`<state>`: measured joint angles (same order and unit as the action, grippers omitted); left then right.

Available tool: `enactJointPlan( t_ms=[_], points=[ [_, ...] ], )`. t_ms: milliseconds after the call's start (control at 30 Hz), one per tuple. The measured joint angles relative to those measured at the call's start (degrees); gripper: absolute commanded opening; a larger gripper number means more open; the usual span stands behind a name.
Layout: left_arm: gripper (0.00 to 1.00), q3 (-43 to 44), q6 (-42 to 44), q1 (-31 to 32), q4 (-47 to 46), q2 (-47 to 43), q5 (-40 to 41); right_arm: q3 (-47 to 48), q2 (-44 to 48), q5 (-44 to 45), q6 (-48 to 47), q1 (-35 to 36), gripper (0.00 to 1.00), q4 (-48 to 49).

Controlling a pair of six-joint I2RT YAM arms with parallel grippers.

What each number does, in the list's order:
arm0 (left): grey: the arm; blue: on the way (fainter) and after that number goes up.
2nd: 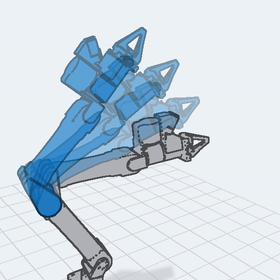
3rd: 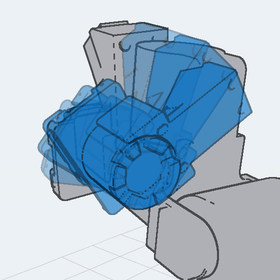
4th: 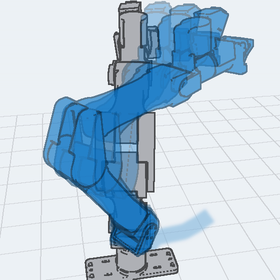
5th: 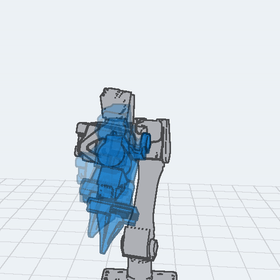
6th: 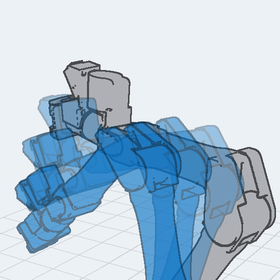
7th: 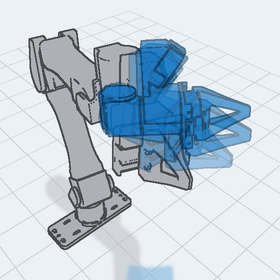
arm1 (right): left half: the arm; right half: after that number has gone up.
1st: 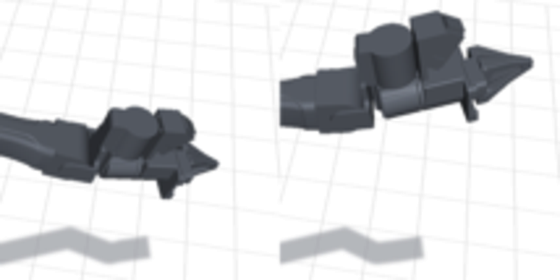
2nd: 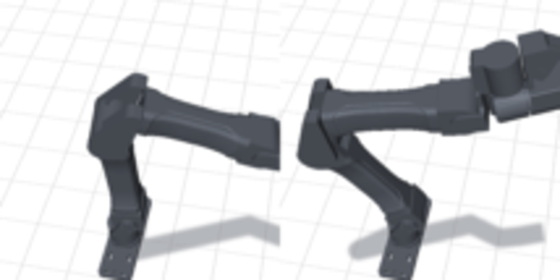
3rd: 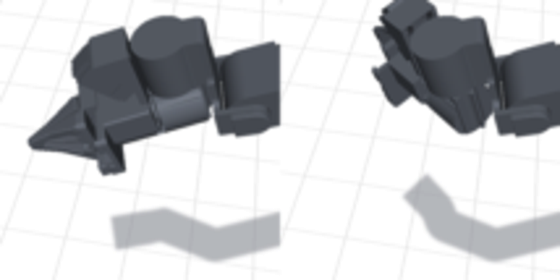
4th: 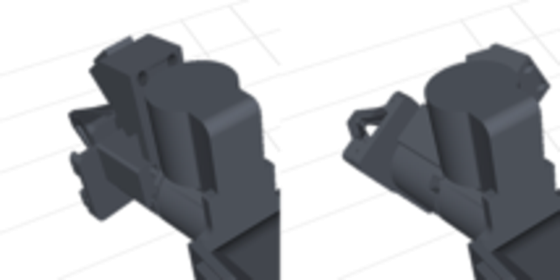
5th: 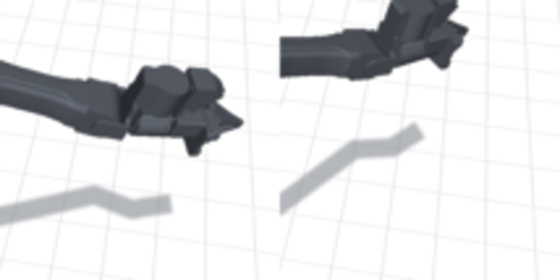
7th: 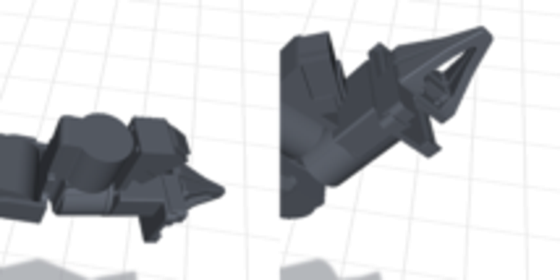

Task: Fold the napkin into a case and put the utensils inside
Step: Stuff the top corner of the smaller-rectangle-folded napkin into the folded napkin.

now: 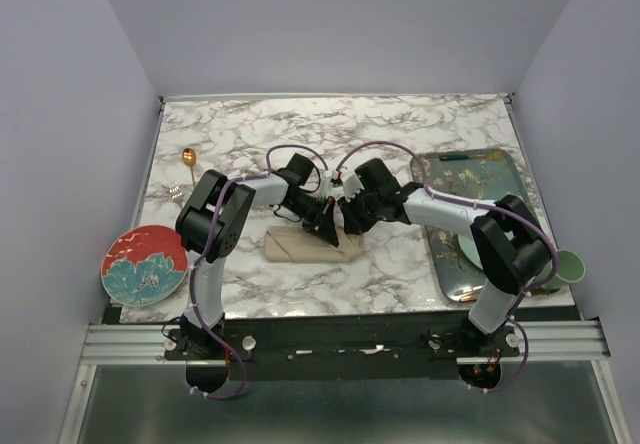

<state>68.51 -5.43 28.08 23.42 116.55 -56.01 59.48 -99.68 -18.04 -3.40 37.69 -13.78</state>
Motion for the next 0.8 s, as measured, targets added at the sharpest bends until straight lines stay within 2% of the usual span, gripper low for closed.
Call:
enactJointPlan(
  t_ms=[167,300,533,667,800],
  points=[
    [0.00,0.1,-0.3,-0.2,0.0,0.2,-0.3,0.0,0.0,2.1,-0.9,1.4,0.34,0.0],
    [0.00,0.1,-0.4,-0.3,0.0,0.3,-0.4,0.0,0.0,3.4,-1.2,2.2,0.33,-0.1],
    [0.00,0.2,-0.7,-0.3,0.0,0.3,-0.3,0.3,-0.4,6.3,-1.5,2.6,0.22,-2.1],
    [0.00,0.3,-1.3,-0.3,0.0,0.5,-0.4,1.6,-1.5,7.9,-1.9,2.7,0.02,-4.0],
    [0.00,0.4,-1.9,-0.3,0.0,0.6,-0.3,2.1,-1.4,8.5,-2.3,2.8,0.01,-5.2]
  ],
)
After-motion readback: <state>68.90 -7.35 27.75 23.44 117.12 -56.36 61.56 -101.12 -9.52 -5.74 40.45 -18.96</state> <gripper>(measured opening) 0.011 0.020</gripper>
